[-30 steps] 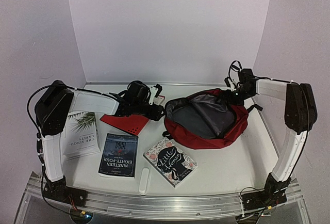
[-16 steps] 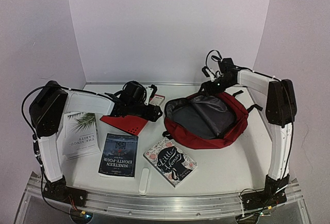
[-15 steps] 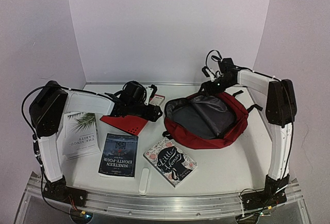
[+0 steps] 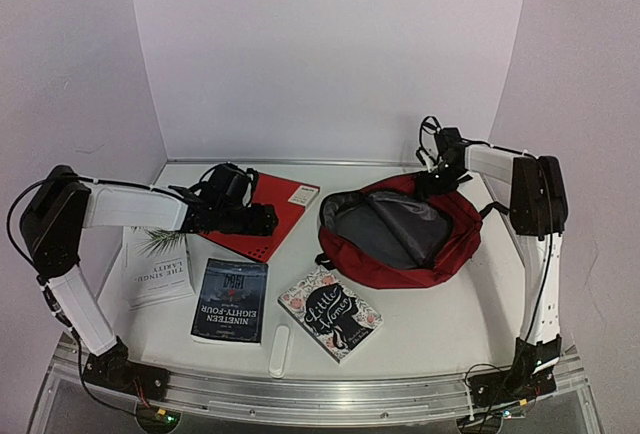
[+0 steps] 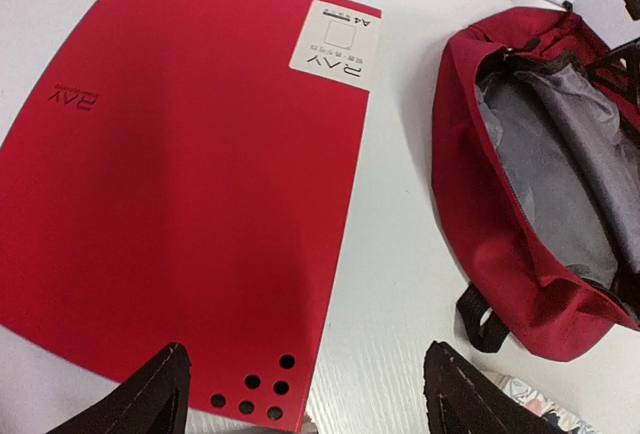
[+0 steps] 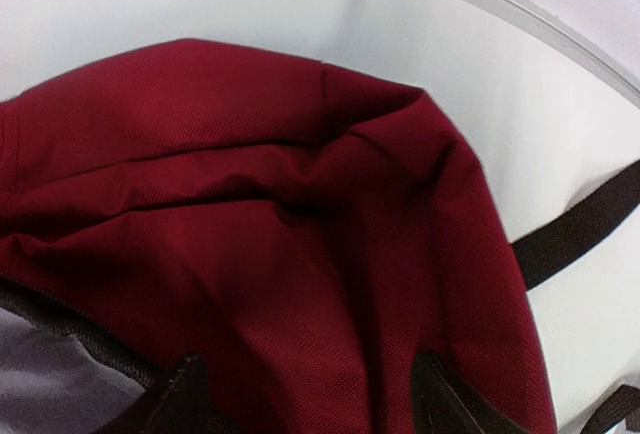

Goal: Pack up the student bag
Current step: Pick up the files from the center of the board.

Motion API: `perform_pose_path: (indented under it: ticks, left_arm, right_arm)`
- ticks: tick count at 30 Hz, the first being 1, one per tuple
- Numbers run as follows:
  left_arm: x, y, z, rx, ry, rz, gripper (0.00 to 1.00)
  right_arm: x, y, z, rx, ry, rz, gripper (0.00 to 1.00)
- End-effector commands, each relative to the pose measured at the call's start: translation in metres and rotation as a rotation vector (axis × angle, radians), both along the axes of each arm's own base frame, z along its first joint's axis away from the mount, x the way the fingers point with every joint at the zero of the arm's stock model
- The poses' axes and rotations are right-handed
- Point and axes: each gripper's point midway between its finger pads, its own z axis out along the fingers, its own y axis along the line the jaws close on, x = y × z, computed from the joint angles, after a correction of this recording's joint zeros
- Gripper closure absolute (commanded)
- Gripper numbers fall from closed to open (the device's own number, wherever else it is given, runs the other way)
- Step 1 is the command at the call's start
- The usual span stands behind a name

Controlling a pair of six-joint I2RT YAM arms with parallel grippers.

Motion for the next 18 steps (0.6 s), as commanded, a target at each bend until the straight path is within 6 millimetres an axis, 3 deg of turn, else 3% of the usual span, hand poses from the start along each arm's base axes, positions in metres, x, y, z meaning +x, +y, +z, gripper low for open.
perform_pose_path:
  ticks: [1,5,9,13,18]
  left_arm:
    - [-0.012,0.02,0.029,-0.15,0.005,0.162,0.19]
    - [-0.024,0.04,0.033,-0.234,0.03,0.29,0.17]
    - [-0.031,0.047,0.03,-0.331,0.066,0.372,0.19]
    - [-0.036,0.053,0.026,-0.448,0.082,0.447,0.24]
    - [-0.045,0.064,0.011,-0.544,0.118,0.537,0.3]
  right_arm:
    - [0.013,0.018,0.102,0.121,-0.188,-0.014,0.21]
    - [-0.002,0.043,0.145,0.285,-0.211,0.017,0.16]
    - [-0.03,0.091,0.17,0.435,-0.178,0.087,0.14]
    - [-0.059,0.146,0.18,0.495,-0.15,0.194,0.14]
    - [-0.085,0.218,0.171,0.517,-0.108,0.329,0.16]
